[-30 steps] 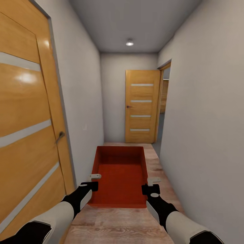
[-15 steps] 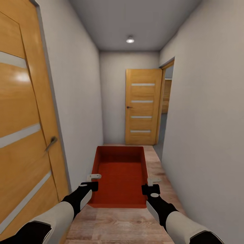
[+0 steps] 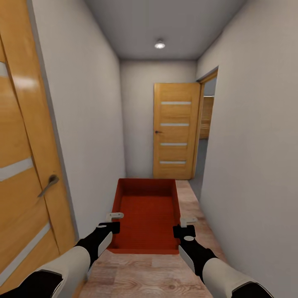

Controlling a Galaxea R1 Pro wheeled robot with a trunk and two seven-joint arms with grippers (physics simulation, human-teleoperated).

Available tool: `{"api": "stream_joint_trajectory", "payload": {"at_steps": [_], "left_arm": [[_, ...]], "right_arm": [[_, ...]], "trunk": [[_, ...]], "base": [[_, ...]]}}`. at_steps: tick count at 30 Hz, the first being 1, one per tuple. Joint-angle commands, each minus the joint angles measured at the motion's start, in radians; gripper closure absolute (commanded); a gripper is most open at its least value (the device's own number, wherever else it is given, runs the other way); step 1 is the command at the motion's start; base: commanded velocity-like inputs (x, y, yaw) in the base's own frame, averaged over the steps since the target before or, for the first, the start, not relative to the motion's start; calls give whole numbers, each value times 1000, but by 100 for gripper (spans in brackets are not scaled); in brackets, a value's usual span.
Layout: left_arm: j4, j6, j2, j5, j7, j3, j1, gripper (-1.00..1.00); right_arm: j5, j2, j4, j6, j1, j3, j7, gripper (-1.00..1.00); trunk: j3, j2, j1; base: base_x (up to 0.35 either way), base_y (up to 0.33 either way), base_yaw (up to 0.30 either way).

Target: Move the two storage containers from the living room to the garage. In the garage, place one container on the floor and stack the other container on top of it (either order is fine).

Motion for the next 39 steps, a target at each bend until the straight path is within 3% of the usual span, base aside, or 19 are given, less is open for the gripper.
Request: {"api": "stream_joint_trajectory", "payload": {"at_steps": [1, 39], "left_arm": [[-6, -35, 47, -16, 20, 47, -1, 100], [-5, -35, 48, -16, 20, 46, -1, 100]], "right_arm": [[-16, -1, 29, -7, -1, -18, -8, 100], [-16, -1, 29, -7, -1, -18, -9, 100]], "trunk": [[-1, -1, 1], [-1, -1, 1]], "base": [[323, 0, 0], [323, 0, 0]]}}
